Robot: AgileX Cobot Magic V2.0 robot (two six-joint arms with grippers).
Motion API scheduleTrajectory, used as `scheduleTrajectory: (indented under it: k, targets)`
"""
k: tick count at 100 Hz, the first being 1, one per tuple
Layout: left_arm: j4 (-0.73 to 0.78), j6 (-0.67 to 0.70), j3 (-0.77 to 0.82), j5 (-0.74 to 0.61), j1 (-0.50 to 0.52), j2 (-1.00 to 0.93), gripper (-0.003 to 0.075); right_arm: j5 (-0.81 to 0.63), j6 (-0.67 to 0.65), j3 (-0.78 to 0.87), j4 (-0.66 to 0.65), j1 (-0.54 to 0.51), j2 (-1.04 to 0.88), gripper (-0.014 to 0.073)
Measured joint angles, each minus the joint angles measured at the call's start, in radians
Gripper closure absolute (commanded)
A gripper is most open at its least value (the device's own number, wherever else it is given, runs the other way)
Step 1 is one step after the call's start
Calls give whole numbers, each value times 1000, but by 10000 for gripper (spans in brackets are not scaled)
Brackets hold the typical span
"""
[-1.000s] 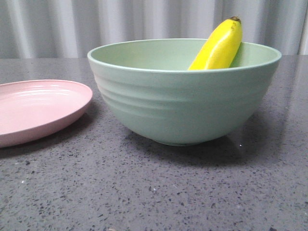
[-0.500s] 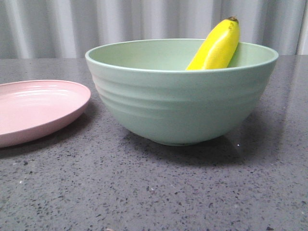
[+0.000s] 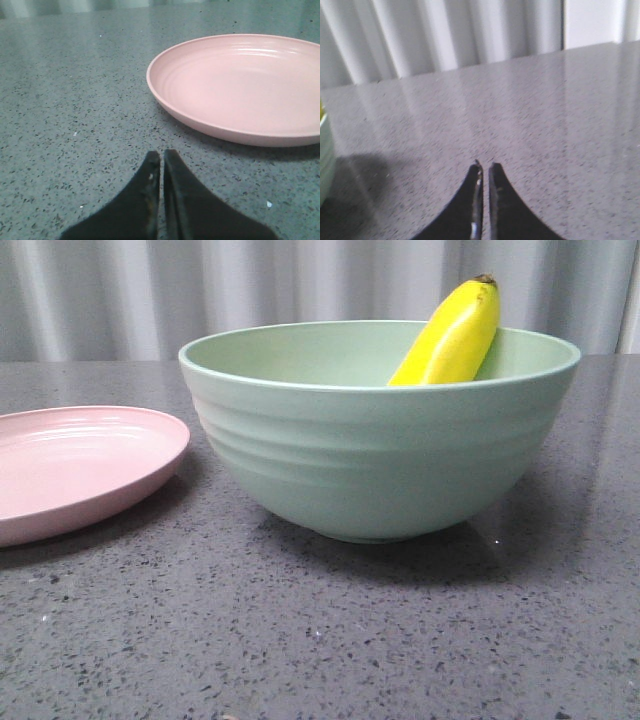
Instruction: Transfer banana from pink plate to green bowl
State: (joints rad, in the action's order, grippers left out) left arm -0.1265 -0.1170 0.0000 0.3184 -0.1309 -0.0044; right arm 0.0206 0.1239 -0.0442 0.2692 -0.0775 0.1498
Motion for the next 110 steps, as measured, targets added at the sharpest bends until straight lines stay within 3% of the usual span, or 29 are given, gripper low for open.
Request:
scheduleTrajectory:
  k: [9, 17, 34, 49, 110]
  targets:
    - [0, 0, 0, 0, 0, 0, 741, -55, 0, 54, -7, -13, -49, 664]
    - [0, 0, 0, 0, 0, 0, 741, -21, 10, 56, -56, -13, -93, 664]
    - [0, 0, 0, 0, 0, 0, 741, 163, 18, 56, -172, -13, -155, 664]
    - [0, 0, 0, 0, 0, 0, 741, 306, 19, 54, -195, -18, -160, 664]
    - [0, 0, 0, 0, 0, 0, 741, 312, 22, 54, -202, -20, -160, 664]
